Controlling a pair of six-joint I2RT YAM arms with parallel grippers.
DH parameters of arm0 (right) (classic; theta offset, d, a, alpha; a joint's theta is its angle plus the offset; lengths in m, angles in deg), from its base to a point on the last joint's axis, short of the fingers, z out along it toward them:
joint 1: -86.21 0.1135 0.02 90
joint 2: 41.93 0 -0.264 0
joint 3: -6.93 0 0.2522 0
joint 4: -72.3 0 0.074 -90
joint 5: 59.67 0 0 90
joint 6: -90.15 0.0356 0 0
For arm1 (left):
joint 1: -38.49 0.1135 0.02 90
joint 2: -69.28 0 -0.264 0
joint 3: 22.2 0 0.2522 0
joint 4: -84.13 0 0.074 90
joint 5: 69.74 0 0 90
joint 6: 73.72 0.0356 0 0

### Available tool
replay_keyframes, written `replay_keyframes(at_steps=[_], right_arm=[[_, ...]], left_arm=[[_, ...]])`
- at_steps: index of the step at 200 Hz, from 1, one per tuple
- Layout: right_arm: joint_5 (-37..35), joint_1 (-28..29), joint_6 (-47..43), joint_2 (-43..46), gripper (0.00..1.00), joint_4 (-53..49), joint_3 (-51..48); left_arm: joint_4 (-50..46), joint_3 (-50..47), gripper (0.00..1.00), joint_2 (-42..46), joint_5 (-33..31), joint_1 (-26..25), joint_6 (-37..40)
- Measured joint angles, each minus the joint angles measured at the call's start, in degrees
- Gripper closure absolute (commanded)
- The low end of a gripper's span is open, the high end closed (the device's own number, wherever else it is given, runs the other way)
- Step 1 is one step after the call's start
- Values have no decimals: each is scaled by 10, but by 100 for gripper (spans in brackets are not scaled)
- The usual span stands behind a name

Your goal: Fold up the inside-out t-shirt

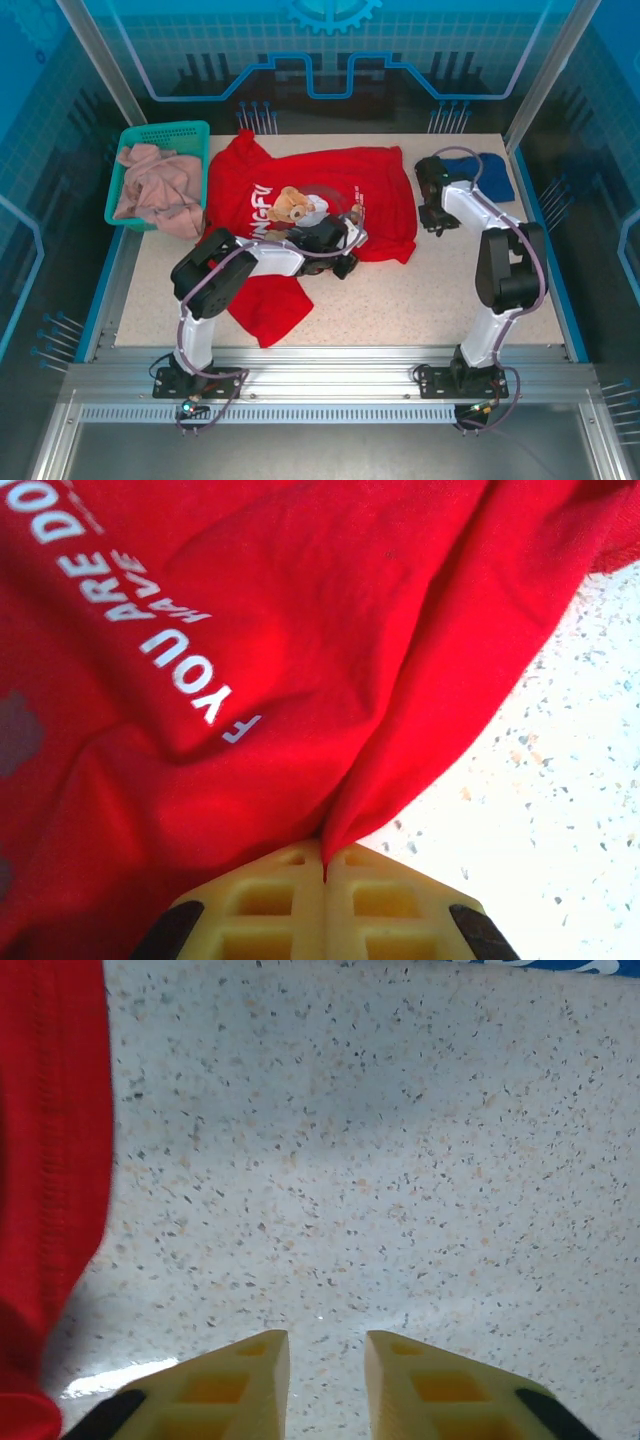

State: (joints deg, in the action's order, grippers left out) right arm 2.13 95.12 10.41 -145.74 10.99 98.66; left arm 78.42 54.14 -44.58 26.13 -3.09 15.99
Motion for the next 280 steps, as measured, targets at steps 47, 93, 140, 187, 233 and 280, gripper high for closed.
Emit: replay_keyframes(at_steps=[47, 93, 140, 187, 233, 280], right_arm=[[168, 30, 46, 124, 48, 54, -156], [272, 49, 118, 132, 49, 136, -246], [271, 26, 127, 85, 91, 179, -236], [192, 30, 78, 132, 81, 105, -150], [92, 32, 50, 141, 59, 62, -121], [192, 111, 59, 169, 46, 113, -224]], left_arm=[[0, 0, 100, 0, 12, 1, -26], [0, 0, 100, 0, 16, 1, -29], [1, -6, 100, 3, 28, 3, -40], [30, -37, 100, 44, 89, 20, -68], [18, -49, 100, 57, 112, 33, -84], [12, -49, 100, 57, 120, 33, -88]])
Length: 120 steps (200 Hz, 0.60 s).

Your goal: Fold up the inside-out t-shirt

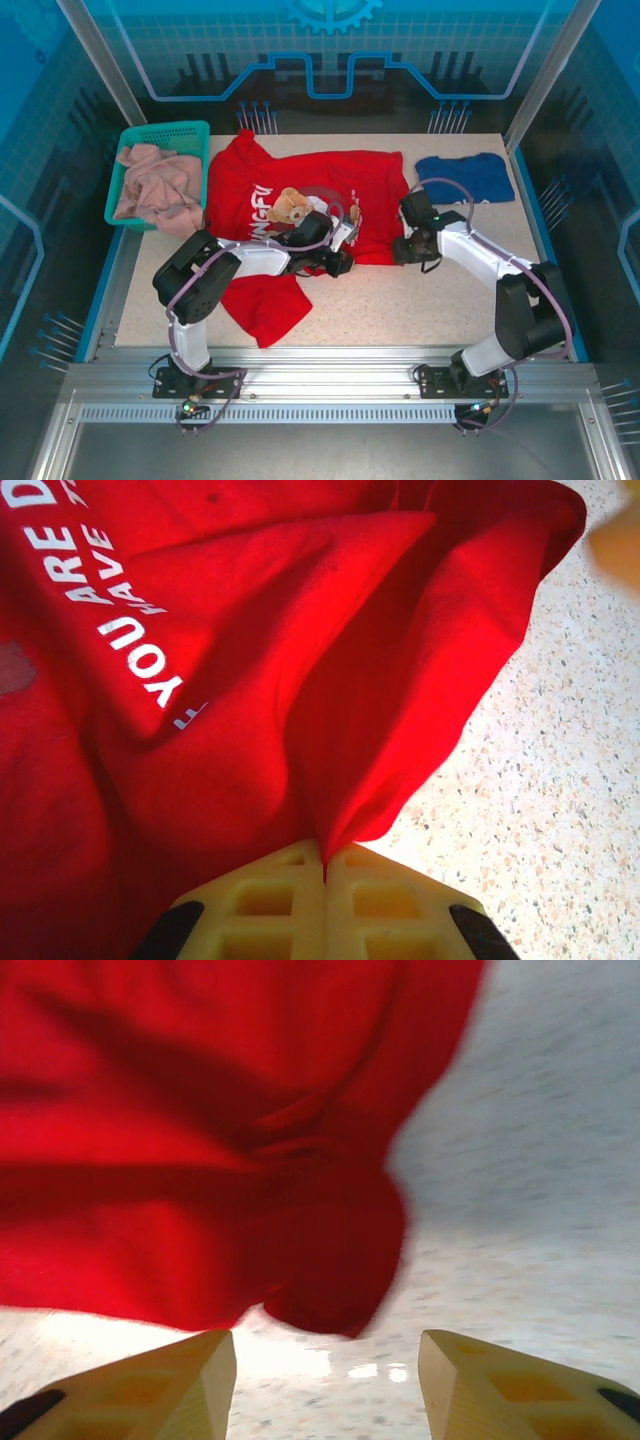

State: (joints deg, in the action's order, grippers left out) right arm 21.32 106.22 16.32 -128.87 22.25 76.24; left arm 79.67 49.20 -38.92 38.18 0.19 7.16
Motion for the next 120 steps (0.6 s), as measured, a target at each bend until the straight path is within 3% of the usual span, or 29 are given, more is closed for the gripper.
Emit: replay_keyframes(at_steps=[40, 70, 81, 103, 120], right_arm=[[25, 2, 12, -37, 49, 44, -20], [50, -32, 23, -67, 81, 78, -20], [53, -53, 19, -68, 87, 85, -19], [45, -76, 14, -67, 90, 74, -1], [29, -82, 7, -59, 85, 55, 16]], left_arm=[[0, 0, 100, -1, 2, 0, 0], [0, 0, 100, -1, 2, 0, 0], [0, 0, 100, -1, 2, 0, 0], [0, 0, 100, -1, 2, 0, 0], [0, 0, 100, -1, 2, 0, 0]])
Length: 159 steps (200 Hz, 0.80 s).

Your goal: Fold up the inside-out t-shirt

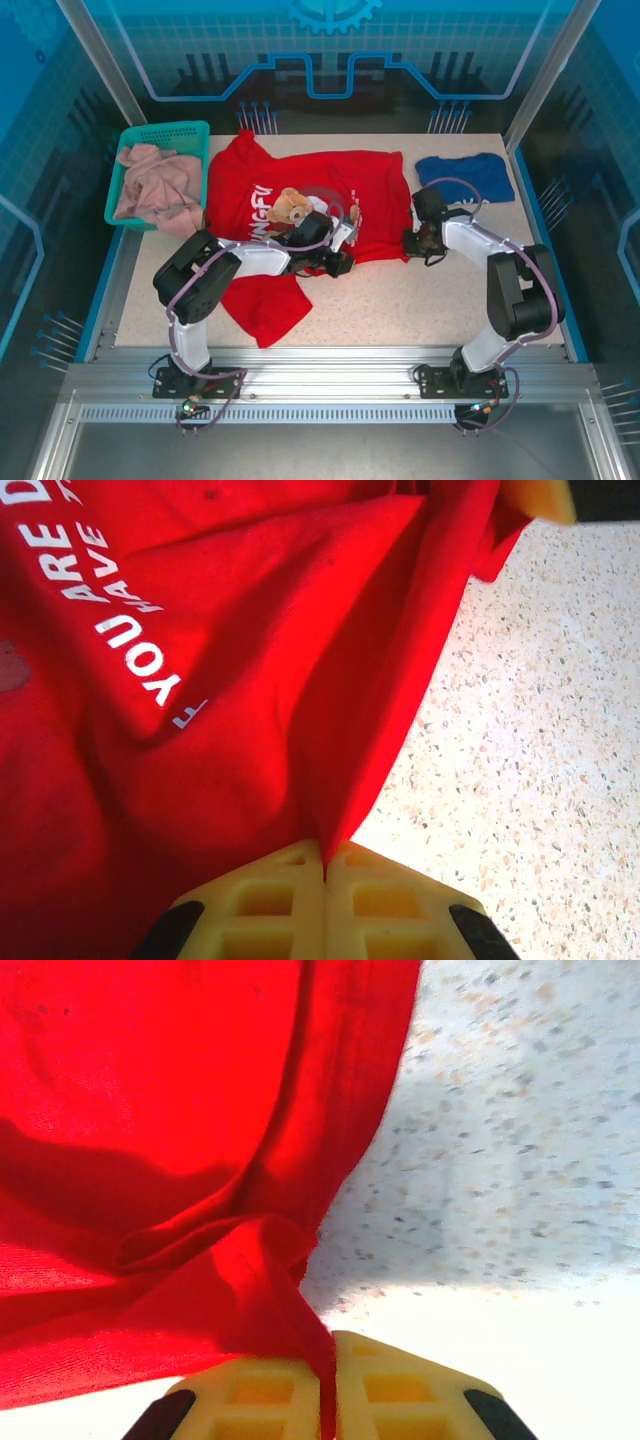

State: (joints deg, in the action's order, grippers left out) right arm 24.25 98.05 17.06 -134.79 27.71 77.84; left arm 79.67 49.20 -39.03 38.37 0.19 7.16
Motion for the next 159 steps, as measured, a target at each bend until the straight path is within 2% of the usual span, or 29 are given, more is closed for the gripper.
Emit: replay_keyframes(at_steps=[41, 71, 91, 109, 137, 159], right_arm=[[-73, -21, -21, 35, 76, -61, 35], [-84, -21, -29, 58, 68, -89, 45], [-47, -17, -19, 75, 56, -88, 35], [16, -8, 9, 96, 50, -63, -9], [80, -5, 50, 90, 49, -19, -72], [102, -5, 68, 64, 56, 14, -88]], left_arm=[[0, 0, 100, 0, 1, 0, 0], [0, 0, 100, 0, 4, 0, 0], [0, 0, 100, 0, 5, 0, -1], [0, 0, 100, -1, 7, 0, -1], [0, 0, 100, -5, 12, 0, -4], [0, 0, 100, -5, 13, 0, -10]])
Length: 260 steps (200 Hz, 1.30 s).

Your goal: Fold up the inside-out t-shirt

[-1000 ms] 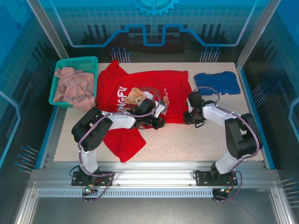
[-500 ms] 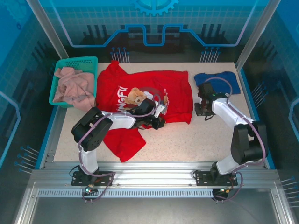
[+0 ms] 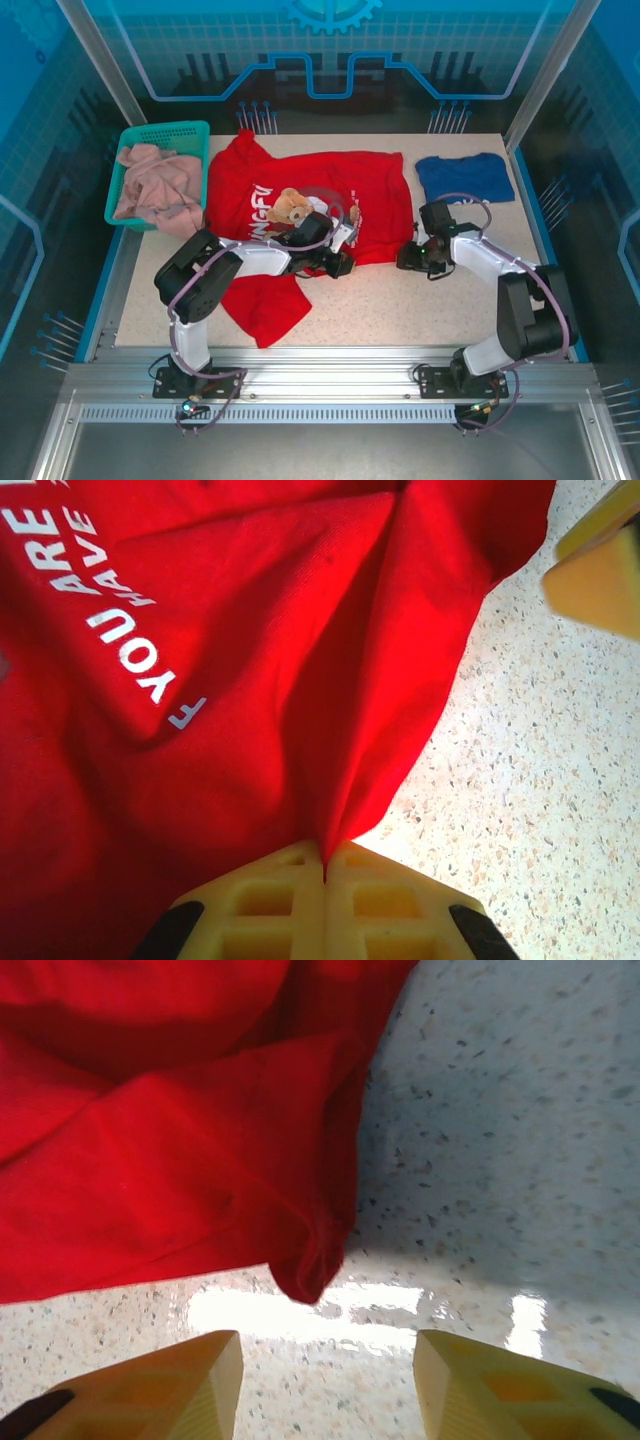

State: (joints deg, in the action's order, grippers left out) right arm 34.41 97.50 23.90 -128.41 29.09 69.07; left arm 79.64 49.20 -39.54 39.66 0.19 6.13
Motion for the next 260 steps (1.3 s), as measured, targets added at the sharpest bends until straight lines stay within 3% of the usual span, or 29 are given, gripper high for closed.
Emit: replay_keyframes(at_steps=[92, 130, 157, 212, 260], right_arm=[[9, -20, -19, -70, 70, 52, 29], [16, -23, -32, -79, 92, 54, 35], [32, -27, -42, -68, 100, 48, 39], [174, -57, -118, 120, 100, 12, 80], [230, -63, -177, 104, 100, -16, 96]], left_arm=[[0, 0, 100, 0, 0, 0, -3], [0, 0, 100, -1, 0, 0, -3], [0, 0, 100, -2, 0, 0, -3], [15, 1, 100, -2, 11, 0, -6], [28, 4, 100, -2, 32, 1, -20]])
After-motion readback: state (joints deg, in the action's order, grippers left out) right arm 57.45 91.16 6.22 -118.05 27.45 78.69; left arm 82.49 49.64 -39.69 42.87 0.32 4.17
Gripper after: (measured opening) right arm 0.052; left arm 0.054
